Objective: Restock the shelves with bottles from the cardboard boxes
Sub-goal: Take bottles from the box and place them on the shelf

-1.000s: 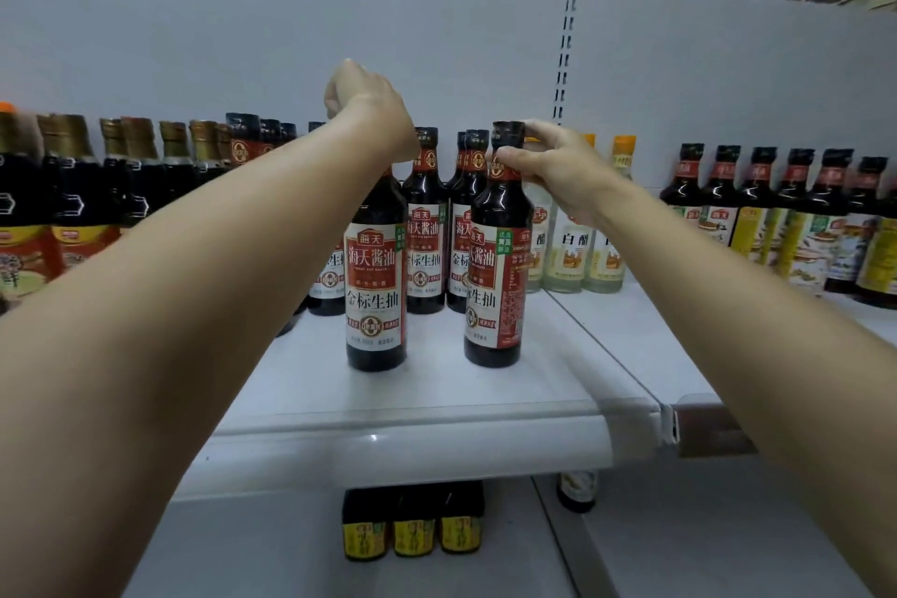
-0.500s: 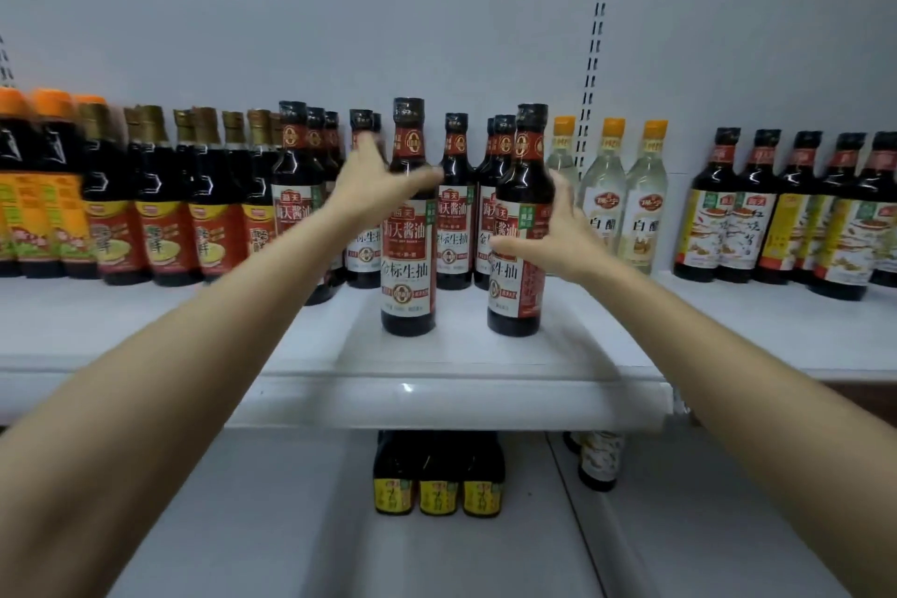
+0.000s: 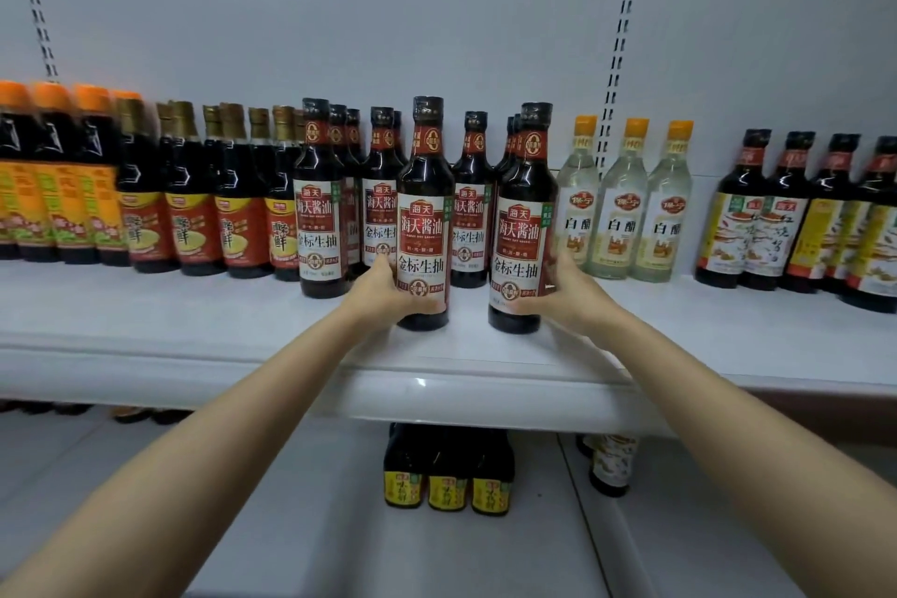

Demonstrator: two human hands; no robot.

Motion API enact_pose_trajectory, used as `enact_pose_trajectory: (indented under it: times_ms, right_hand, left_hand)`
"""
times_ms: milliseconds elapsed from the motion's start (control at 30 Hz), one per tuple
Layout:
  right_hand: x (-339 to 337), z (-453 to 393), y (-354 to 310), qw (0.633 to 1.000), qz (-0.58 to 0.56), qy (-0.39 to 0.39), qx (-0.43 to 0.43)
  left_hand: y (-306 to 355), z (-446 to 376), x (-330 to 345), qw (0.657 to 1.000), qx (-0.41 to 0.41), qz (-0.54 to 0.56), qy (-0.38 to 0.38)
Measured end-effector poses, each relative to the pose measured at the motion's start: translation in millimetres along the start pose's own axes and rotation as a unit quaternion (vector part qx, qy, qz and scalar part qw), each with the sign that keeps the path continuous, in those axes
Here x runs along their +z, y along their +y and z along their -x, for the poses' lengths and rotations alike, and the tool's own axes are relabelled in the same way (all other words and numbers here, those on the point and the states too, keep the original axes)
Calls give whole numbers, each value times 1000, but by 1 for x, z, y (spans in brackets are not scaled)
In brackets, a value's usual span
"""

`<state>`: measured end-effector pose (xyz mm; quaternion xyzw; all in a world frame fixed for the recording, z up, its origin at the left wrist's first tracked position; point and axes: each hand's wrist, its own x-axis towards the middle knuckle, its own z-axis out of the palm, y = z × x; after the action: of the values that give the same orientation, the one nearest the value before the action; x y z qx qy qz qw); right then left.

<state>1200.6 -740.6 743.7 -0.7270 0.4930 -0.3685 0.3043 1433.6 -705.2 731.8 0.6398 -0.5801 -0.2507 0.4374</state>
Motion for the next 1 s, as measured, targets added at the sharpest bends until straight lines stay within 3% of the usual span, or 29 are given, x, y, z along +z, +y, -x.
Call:
enact_pose_trajectory:
  times_ms: [233, 1000]
  right_hand:
    - [9, -4, -5, 998, -42, -52, -1]
    - [52, -32, -17, 1000, -18, -20, -8]
  left_hand:
    - [4, 0, 4, 998, 0, -43, 53]
    - [-5, -16, -2, 991, -3, -82, 102]
